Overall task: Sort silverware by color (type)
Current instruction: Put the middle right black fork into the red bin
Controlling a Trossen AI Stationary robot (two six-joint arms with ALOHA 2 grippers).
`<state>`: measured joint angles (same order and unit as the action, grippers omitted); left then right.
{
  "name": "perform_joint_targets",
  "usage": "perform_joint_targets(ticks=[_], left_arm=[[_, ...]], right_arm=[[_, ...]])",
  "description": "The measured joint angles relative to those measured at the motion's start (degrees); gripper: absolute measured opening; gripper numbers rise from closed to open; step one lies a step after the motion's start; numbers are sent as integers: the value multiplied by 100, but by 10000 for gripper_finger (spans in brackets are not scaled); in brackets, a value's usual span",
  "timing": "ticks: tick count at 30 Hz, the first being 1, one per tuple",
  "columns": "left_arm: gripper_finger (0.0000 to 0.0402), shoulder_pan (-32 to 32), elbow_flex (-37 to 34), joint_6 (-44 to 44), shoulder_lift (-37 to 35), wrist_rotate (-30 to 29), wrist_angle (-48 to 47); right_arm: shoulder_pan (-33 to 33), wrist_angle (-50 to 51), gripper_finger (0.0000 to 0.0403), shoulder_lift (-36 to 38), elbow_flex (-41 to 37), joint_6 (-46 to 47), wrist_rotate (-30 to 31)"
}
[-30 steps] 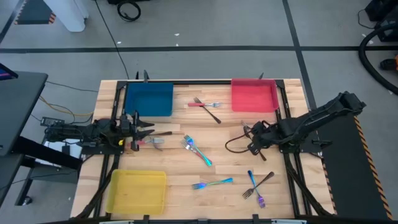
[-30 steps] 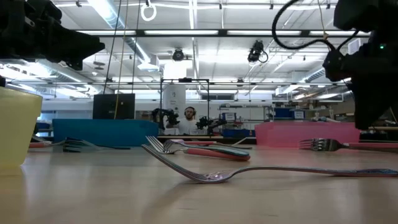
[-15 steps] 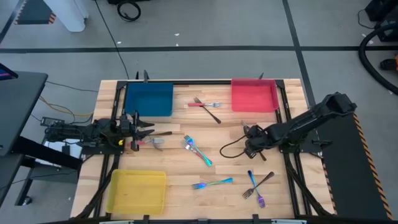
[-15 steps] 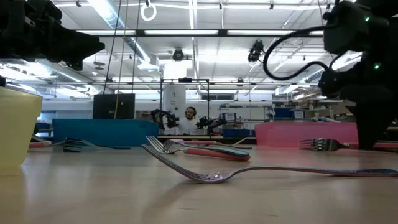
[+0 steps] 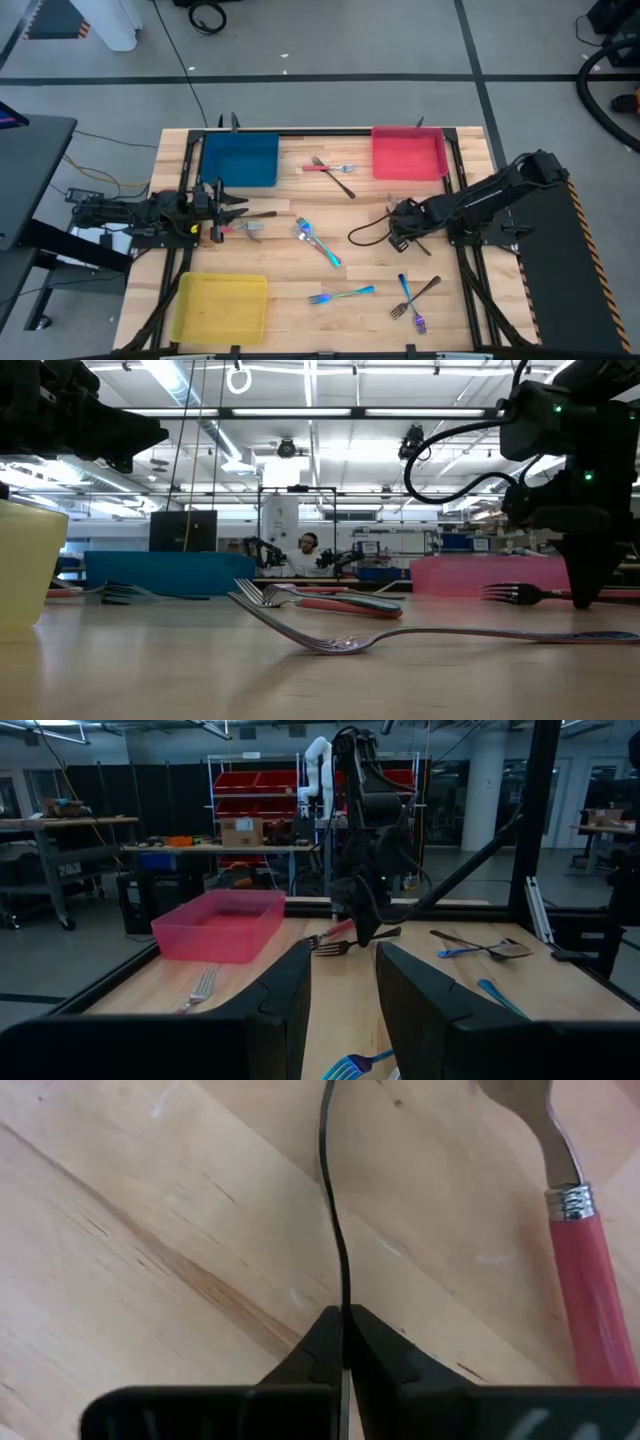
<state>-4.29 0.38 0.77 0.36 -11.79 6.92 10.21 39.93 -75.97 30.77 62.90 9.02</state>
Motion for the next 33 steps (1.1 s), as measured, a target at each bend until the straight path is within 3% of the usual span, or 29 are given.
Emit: perform_joint_targets(ticks=[8,17,22,30,33], left_arm=[[116,0,0,1,0,0,-2],[116,0,0,1,0,0,0],[116,0,0,8,0,2,0],[116,0,0,60,0,0,0],[116,0,0,58,0,2,-2]], right_arm=[[-187,-129,9,341,-20,-324,210],[-1222,-122,11,1011,-6,-1592,340],[-2057,136,11,1388,405,-2884,575],[-3582,104,11,1522,1374,-5435,1521],[-4135,-213,13,1519,1449,-6121,1459]])
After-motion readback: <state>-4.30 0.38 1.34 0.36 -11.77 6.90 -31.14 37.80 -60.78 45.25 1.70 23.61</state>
